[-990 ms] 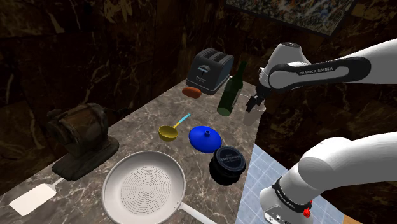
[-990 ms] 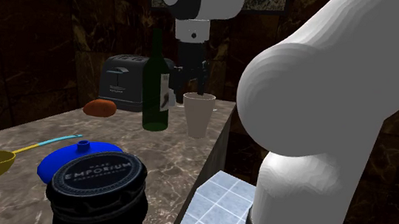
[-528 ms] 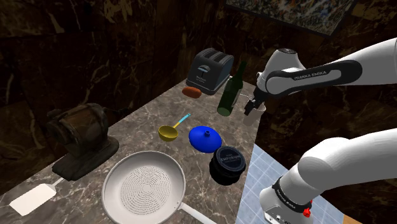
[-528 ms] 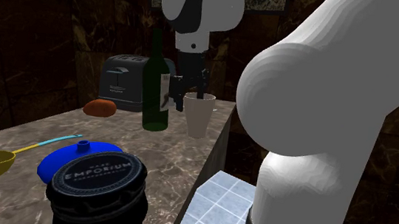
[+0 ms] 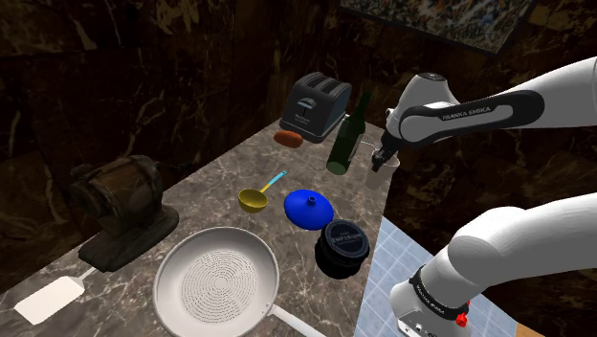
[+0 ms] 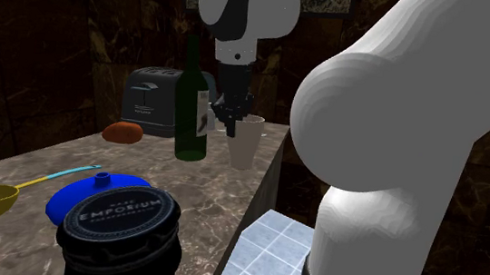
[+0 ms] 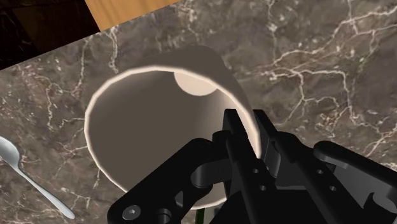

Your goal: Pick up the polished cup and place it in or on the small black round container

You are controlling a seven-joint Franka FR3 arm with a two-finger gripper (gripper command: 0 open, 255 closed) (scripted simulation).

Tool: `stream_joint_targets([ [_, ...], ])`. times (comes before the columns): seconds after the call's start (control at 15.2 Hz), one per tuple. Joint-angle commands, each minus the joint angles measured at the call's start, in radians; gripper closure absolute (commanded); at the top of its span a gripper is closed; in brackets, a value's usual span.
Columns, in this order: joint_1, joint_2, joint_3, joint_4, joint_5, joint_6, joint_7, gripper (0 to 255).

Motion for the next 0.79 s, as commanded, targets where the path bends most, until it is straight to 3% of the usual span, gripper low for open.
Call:
stream_joint_targets([
  [0.0, 0.0, 0.001, 0.0, -0.001, 0.0, 0.0, 0.0, 255],
  [0.33, 0.0, 0.001, 0.0, -0.001, 0.0, 0.0, 0.0, 255],
  [0.73, 0.006, -0.055, 0.01, 0.046, 0.018, -0.102, -0.014, 255],
])
